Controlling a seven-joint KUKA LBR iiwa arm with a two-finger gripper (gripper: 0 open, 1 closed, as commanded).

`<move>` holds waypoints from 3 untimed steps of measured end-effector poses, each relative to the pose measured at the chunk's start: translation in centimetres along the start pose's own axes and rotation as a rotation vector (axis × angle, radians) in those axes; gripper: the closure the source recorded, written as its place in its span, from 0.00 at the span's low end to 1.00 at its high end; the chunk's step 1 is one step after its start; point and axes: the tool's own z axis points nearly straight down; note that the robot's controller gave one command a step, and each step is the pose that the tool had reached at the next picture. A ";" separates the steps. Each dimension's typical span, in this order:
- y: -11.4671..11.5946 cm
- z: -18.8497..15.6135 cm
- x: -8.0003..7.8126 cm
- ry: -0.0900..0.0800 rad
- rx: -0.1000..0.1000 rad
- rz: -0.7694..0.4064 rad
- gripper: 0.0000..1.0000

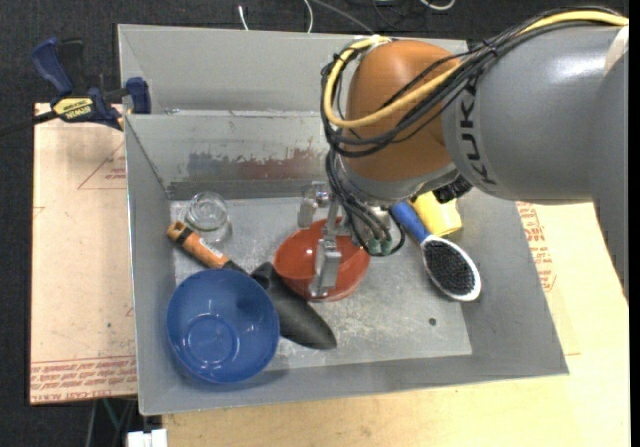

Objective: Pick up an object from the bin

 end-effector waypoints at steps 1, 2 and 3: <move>0.0 0.0 0.0 0.000 0.000 0.000 0.00; 0.5 9.0 -0.5 -0.004 -0.002 -0.083 0.00; -0.3 4.5 -0.4 -0.007 -0.001 -0.027 0.00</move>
Offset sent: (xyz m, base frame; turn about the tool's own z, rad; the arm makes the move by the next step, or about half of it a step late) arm 0.0040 0.0043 -0.1066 -0.0969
